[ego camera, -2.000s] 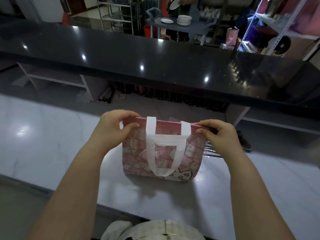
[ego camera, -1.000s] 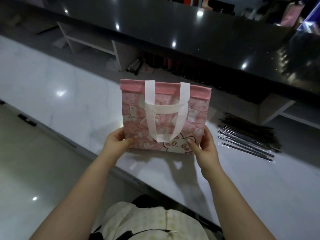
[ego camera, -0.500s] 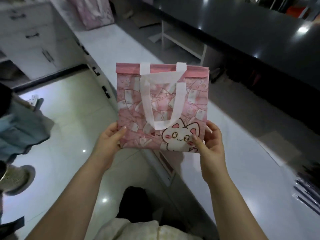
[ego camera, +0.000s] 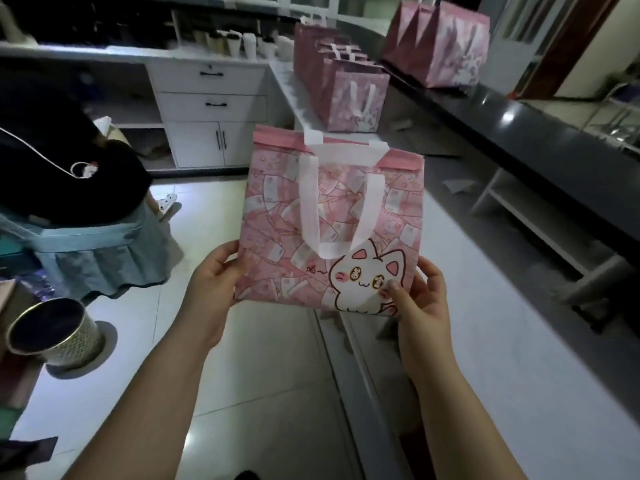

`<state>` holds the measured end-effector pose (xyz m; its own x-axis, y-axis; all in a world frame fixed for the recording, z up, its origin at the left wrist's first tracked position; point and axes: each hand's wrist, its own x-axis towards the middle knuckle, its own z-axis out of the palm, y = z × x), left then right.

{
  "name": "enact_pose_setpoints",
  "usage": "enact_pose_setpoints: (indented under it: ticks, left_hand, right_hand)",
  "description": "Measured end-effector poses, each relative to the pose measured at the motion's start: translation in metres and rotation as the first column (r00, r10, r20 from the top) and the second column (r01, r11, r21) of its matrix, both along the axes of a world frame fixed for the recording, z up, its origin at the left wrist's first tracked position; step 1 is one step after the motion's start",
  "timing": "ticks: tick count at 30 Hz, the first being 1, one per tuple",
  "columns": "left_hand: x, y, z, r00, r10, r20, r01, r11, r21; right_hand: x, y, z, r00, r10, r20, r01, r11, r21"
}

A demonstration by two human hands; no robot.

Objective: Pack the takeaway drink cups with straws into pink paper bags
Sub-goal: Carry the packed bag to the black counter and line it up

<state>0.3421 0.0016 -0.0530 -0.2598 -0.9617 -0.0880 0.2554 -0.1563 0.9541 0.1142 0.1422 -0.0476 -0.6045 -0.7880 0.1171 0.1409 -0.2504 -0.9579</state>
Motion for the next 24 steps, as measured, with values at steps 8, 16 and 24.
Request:
enact_pose_setpoints:
  ticks: [8,16,24]
  left_hand:
    - [0.074,-0.133,0.004,0.994,0.102,-0.041,-0.101,0.995,0.022]
    - [0.081,-0.243,0.012,0.978,0.206,-0.040,-0.202,0.976,0.086]
    - [0.045,-0.370,0.047,0.958,0.283,-0.046,-0.284,0.959,-0.021]
  right_hand:
    - [0.066,-0.162,0.015,0.999,0.010,0.044,-0.011,1.000,0.023]
    - [0.067,-0.289,0.021,0.998,0.048,0.035,-0.049,0.999,0.018]
    - [0.032,-0.445,0.048,0.995,0.088,0.049,-0.087,0.996,-0.031]
